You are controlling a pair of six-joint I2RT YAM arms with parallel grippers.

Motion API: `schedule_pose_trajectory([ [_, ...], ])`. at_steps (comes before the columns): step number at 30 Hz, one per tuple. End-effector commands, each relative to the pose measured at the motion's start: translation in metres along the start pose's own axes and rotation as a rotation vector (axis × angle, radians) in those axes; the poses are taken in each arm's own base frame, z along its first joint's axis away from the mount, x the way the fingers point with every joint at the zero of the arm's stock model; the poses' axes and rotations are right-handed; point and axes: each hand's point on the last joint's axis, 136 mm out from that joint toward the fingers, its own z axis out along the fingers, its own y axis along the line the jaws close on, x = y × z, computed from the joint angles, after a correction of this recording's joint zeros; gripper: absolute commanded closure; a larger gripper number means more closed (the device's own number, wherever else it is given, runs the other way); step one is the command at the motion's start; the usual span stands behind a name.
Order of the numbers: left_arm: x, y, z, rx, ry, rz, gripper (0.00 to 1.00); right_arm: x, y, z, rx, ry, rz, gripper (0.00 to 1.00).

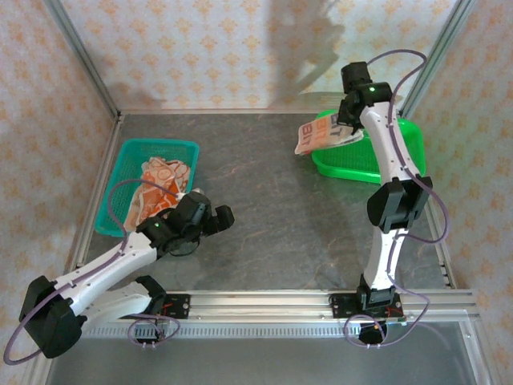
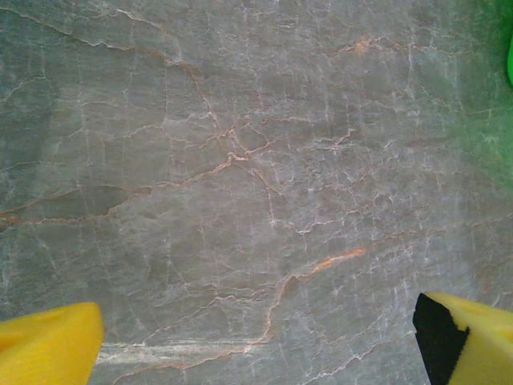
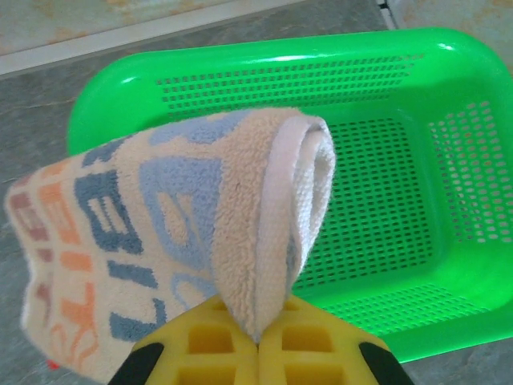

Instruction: Fold and stack the towels

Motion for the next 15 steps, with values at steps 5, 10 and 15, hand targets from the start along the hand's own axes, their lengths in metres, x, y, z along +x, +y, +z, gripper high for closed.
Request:
schedule_pose_trajectory([
  [5,-0.012,-0.002,-0.011,-0.01,-0.035,0.017,0.0,0.011,-0.023,0.066,0.092,0.101,0.024,1.0],
  [10,-0.015,0.003,-0.025,-0.016,-0.063,0.023,0.0,0.019,-0.033,0.106,0.149,0.153,0.036,1.0],
  [15,-0.015,0.014,-0.032,-0.019,-0.097,-0.003,0.0,0.026,-0.04,0.134,0.187,0.192,0.042,1.0],
])
